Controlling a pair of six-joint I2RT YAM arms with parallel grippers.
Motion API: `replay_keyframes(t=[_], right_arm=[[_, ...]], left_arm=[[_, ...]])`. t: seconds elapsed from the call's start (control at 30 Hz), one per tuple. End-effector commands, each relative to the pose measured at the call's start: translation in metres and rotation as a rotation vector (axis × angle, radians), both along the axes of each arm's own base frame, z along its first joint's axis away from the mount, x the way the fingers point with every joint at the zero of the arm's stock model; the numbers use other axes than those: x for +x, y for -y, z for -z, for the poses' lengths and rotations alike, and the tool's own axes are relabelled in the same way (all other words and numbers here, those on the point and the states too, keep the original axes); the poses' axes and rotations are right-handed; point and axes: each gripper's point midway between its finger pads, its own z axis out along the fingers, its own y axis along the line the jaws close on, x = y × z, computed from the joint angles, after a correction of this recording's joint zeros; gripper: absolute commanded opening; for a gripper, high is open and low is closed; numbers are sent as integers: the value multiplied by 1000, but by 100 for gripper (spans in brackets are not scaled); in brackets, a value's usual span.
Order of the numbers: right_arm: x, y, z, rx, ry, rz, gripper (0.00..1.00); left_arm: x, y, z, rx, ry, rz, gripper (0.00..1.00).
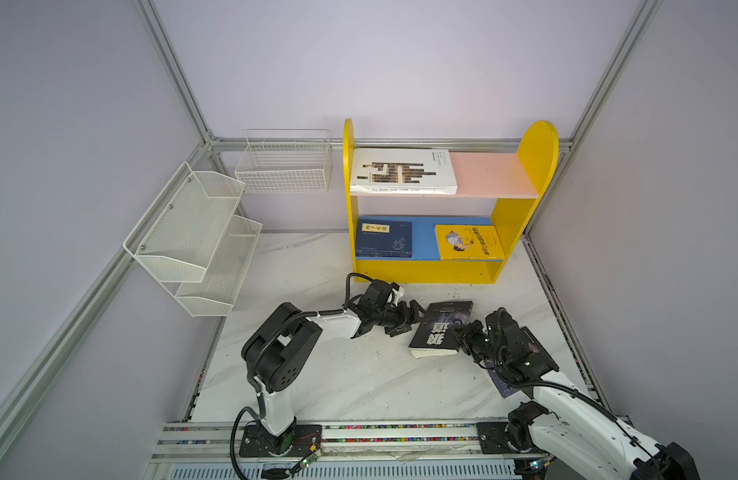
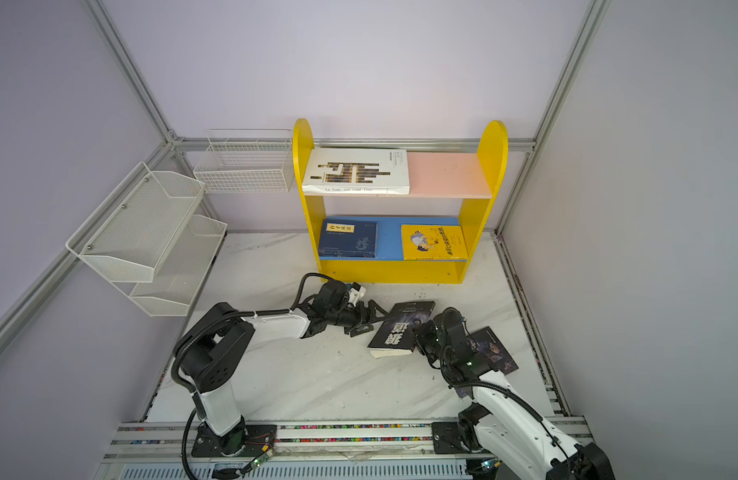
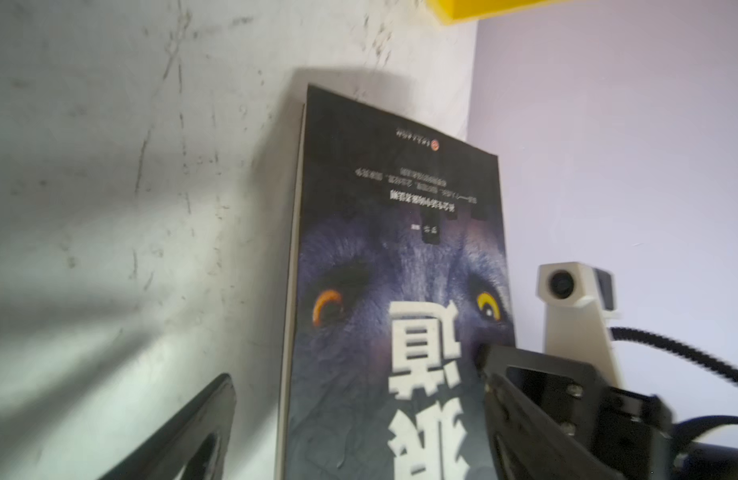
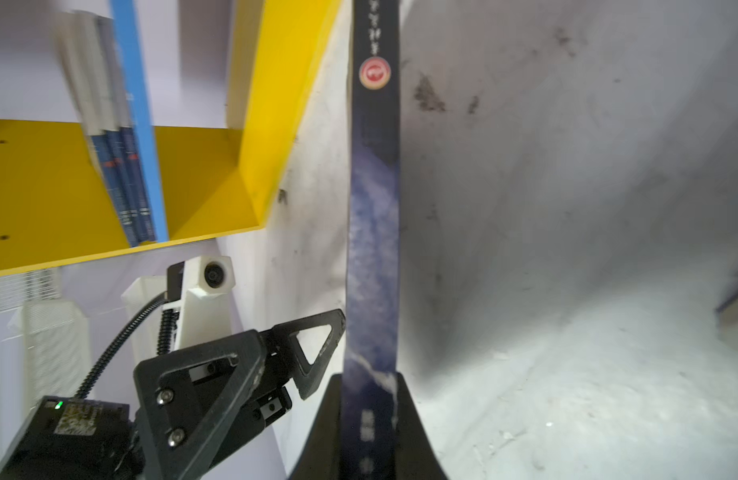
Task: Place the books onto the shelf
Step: 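Carry the upright wolf-eye book with both grippers toward the blue tier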
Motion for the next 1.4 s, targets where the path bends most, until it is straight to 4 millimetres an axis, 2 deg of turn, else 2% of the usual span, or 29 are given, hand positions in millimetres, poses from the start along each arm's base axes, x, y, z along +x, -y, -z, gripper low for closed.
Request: replay_keyframes(t=[0.0,0.1,0.2,0.33,0.53,0.6,0.7,0.73,0.83,1.03,1.17,1.2,1.33,1.37], right_arm=[[18,-15,-94,245,226,17,0],[28,-22,-133,292,306,4,0],[37,-37,-158,284,356,-68,0],[44,-54,-190,326,430,-149,0],[41,-60,-216,337,510,-205,0],[40,-66,-217,356,512,-236,0],[39,-70,-213,367,503,-259,0],[39,-70,-209,362,494,-258,0],[39,-67,-203,350,481,-241,0],[43,-64,-189,310,448,-222,0],[46,-62,-176,251,429,-220,0],[47,-61,-172,237,425,-222,4],[51,-58,-158,209,404,-233,37],[53,-56,-155,205,399,-235,41]], left_arm=[[8,-20,-61,-117,129,-52,100],[11,-34,-103,-224,171,-99,100],[8,-28,-129,-263,178,-45,100],[9,-27,-125,-210,157,-33,100],[6,-26,-125,-252,151,-27,98],[5,-22,-130,-299,151,-12,93],[6,-15,-155,-429,178,13,84],[7,-14,-166,-472,196,16,79],[9,-13,-179,-509,208,14,62],[10,-15,-180,-444,225,18,39],[10,-20,-177,-379,242,20,31],[11,-22,-177,-365,246,23,29],[11,-27,-177,-331,259,47,26],[12,-28,-178,-328,266,53,26]])
